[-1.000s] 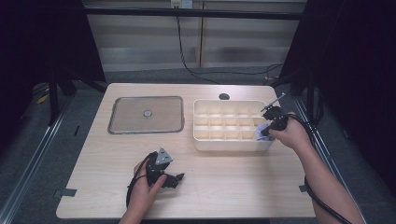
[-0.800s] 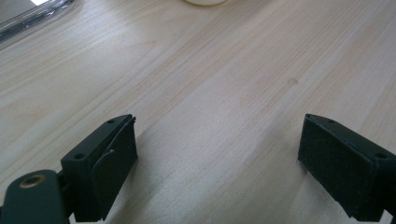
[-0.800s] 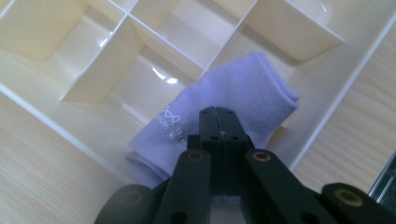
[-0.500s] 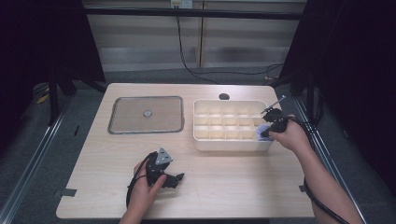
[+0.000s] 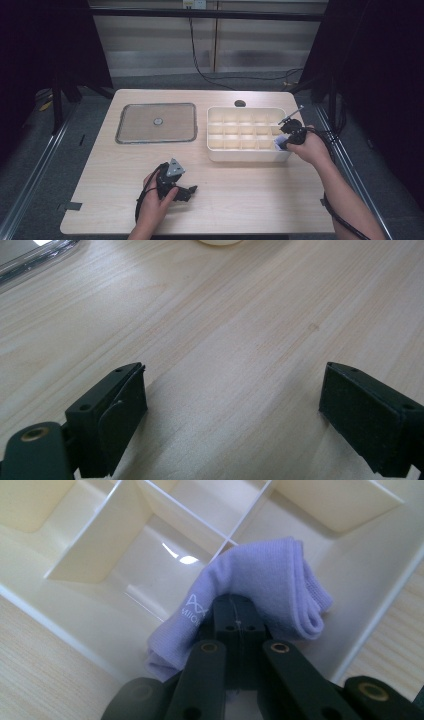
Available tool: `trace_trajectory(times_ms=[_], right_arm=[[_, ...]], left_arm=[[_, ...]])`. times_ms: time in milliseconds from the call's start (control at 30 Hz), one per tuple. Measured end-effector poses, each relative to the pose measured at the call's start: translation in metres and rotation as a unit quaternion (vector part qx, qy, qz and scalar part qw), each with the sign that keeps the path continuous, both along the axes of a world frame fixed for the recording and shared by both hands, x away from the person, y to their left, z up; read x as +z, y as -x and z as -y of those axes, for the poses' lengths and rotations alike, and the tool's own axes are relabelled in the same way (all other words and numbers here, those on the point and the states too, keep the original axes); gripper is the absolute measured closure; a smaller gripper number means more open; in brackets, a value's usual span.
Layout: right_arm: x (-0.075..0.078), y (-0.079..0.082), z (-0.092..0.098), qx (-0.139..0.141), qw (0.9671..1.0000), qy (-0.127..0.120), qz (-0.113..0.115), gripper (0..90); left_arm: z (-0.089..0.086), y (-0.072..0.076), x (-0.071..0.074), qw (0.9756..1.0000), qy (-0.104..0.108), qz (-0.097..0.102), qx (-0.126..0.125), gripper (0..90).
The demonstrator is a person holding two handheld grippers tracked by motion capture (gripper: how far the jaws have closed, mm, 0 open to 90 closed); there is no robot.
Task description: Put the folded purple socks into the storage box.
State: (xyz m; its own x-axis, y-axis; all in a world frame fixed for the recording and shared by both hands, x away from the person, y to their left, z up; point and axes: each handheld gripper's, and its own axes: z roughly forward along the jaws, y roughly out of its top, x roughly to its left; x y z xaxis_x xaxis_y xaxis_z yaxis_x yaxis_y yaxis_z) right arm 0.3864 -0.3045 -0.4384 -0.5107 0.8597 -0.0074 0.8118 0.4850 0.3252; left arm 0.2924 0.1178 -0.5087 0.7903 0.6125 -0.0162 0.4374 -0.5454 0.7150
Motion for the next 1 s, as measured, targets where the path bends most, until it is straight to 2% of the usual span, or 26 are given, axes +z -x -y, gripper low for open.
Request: trace_trajectory(times_ms=[333, 600, 800, 1000], right_arm=[[-0.013, -0.001, 0.000, -0.001, 0.9999, 0.001, -0.011, 90.0], [-0.014, -0.001, 0.001, -0.006, 0.9999, -0.005, -0.012, 90.0], [-0.013, 0.001, 0.002, -0.008, 0.9999, -0.008, -0.008, 90.0], [-0.003, 0.002, 0.002, -0.005, 0.9999, -0.012, 0.003, 90.0]], left_arm=[[0.000, 0.000, 0.000, 1.0000, 0.000, 0.000, 0.000, 11.0], [0.000, 0.000, 0.000, 1.0000, 0.000, 0.000, 0.000, 11.0], [0.000, 0.000, 0.000, 1.0000, 0.000, 0.000, 0.000, 11.0], [0.000, 0.000, 0.000, 1.0000, 0.000, 0.000, 0.000, 11.0]])
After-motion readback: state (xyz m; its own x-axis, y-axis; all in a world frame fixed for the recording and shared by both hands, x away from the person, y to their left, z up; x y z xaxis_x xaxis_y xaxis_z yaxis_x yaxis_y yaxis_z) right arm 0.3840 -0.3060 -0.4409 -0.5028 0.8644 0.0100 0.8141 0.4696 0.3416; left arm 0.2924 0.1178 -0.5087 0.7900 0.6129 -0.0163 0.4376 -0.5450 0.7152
